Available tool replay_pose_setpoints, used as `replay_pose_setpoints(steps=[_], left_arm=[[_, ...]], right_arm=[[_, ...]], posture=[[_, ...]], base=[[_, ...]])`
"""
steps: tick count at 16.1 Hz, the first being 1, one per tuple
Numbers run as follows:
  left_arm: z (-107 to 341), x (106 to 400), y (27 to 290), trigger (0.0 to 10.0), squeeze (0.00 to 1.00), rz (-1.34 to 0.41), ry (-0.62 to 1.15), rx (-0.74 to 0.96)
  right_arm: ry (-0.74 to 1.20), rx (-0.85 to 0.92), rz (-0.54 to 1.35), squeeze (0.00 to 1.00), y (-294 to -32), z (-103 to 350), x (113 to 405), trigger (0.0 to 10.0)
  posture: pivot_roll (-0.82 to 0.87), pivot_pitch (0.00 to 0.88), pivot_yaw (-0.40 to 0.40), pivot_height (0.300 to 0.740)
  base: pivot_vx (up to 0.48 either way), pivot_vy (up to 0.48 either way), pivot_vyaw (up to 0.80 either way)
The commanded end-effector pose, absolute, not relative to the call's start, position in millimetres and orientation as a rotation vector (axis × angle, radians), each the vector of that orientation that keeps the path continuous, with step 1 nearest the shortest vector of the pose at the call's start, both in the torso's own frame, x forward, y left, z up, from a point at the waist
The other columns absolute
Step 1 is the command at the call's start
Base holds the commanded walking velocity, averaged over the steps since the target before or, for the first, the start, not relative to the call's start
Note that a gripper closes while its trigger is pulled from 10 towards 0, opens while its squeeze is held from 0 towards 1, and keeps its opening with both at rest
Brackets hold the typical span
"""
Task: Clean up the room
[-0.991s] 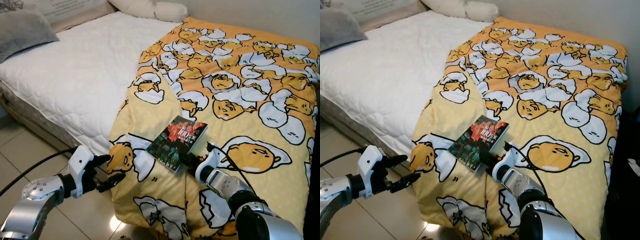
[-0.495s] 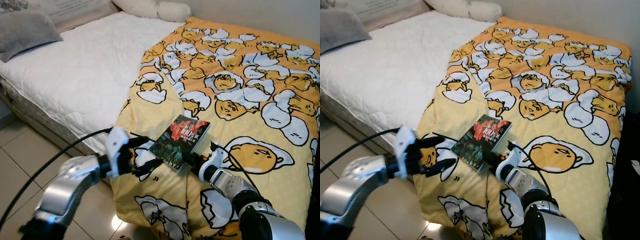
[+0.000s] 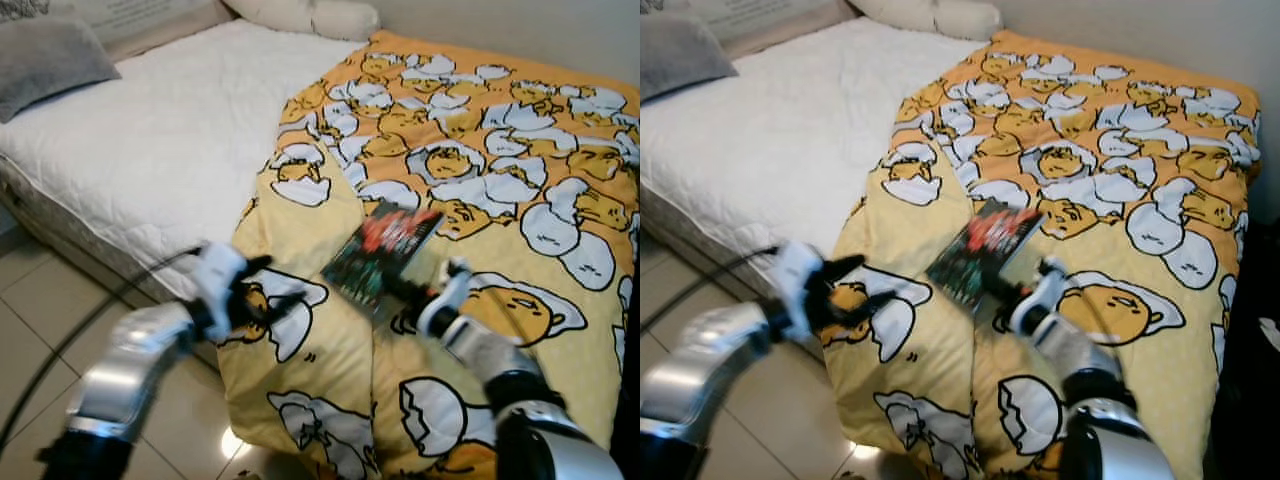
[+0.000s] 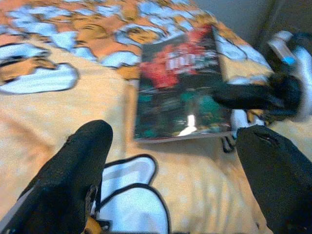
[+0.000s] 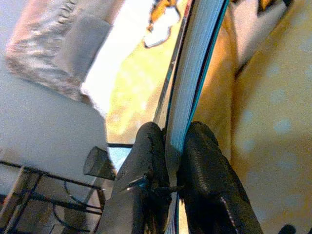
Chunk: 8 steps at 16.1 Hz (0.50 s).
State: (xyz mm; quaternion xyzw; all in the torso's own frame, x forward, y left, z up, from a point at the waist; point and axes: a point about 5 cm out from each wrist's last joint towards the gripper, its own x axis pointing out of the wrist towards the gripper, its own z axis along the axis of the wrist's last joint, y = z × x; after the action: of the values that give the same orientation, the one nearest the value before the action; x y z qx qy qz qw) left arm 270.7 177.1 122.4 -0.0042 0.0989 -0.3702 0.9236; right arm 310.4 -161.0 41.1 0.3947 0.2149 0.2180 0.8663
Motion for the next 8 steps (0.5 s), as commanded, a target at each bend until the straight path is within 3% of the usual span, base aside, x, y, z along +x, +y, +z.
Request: replay_pose_setpoints(steps=[1, 5, 6, 7, 8], left_arm=[[123.7, 270.4, 180.2, 10.0, 0.92, -0.754, 0.206, -0.033], [125.6, 277.9, 190.5, 10.0, 0.90, -0.728, 0.198, -0.208], [126.2, 283.7, 190.9, 10.0, 0.90, -0.722, 0.198, -0.271], [126.3, 285.7, 190.3, 10.0, 0.84, -0.730, 0.202, -0.297], [124.9, 288.0, 189.1, 10.0, 0.69, -0.741, 0.209, -0.324]], right_arm=[[0.410, 0.826, 0.522, 0.00, -157.4, 51.3, 314.2, 0.0], [0.356, 0.817, 0.755, 0.00, -159.8, 71.6, 304.0, 0.0], [0.331, 0.812, 0.885, 0.00, -157.0, 84.3, 297.2, 0.0], [0.326, 0.810, 0.944, 0.00, -155.2, 89.6, 293.4, 0.0], [0.321, 0.816, 1.005, 0.00, -152.9, 95.5, 289.6, 0.0]], posture=[[0.00, 0.000, -0.033, 0.740], [-0.01, 0.000, -0.029, 0.740], [-0.01, 0.000, -0.024, 0.740], [-0.02, 0.000, -0.020, 0.740], [-0.02, 0.000, -0.018, 0.740]], base=[[0.000, 0.000, 0.00], [0.000, 0.000, 0.00], [0.000, 0.000, 0.00], [0.000, 0.000, 0.00], [0.000, 0.000, 0.00]])
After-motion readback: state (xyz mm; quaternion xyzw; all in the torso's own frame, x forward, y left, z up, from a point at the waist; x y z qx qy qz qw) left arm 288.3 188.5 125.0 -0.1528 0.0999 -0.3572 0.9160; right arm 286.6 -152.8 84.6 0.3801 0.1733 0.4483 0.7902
